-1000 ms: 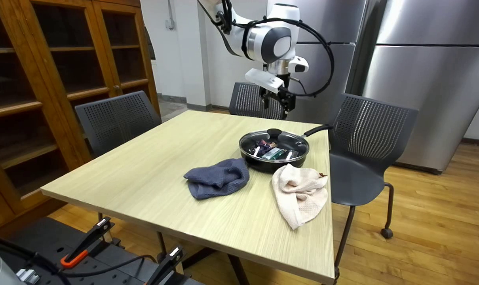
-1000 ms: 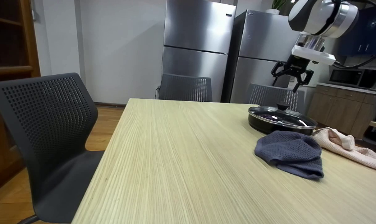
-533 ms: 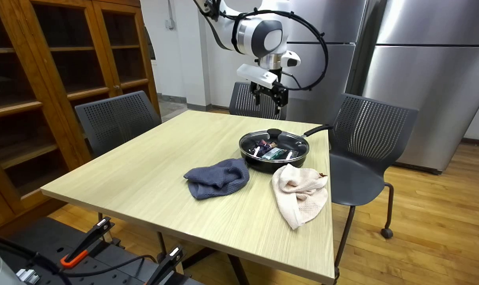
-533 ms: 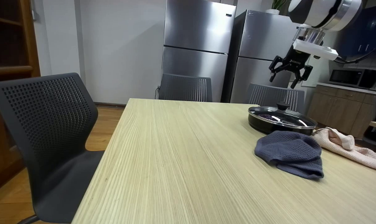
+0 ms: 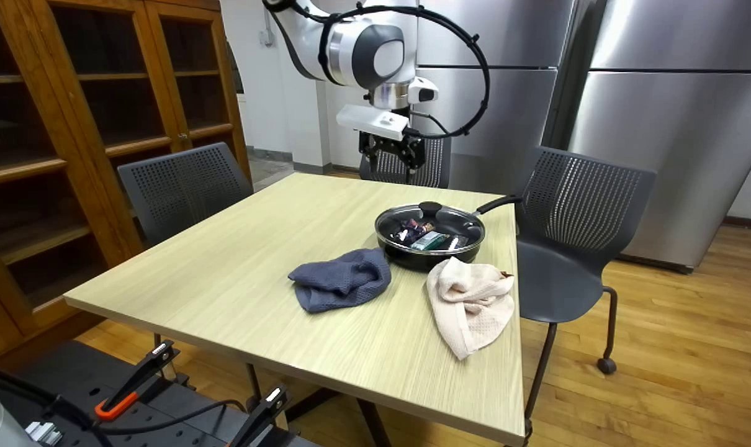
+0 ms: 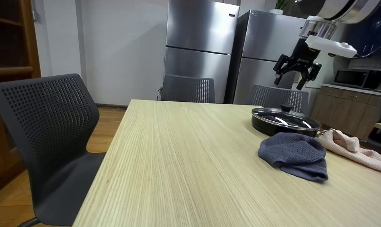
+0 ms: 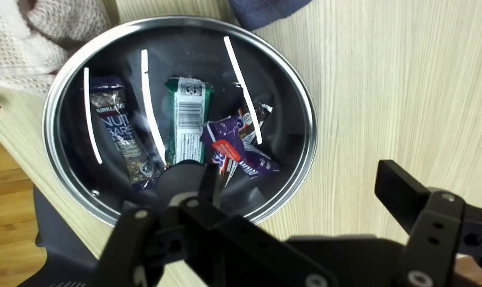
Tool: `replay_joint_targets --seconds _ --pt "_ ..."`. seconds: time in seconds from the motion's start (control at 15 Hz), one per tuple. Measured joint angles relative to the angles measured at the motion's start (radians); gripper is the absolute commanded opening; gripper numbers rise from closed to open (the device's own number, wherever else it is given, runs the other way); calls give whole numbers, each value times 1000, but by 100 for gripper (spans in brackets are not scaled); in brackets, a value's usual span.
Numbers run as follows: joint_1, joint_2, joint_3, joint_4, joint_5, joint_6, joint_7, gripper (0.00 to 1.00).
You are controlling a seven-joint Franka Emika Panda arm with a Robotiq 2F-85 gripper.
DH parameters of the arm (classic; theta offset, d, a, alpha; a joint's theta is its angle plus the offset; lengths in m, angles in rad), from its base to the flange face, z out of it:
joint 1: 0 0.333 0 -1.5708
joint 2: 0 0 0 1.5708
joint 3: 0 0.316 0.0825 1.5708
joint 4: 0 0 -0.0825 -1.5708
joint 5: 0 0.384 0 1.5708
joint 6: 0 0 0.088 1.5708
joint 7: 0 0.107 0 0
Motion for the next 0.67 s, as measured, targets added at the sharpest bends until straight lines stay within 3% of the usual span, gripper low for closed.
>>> replay_joint_targets --seconds 0.67 --pt "33 -228 50 -424 -19 208 -106 100"
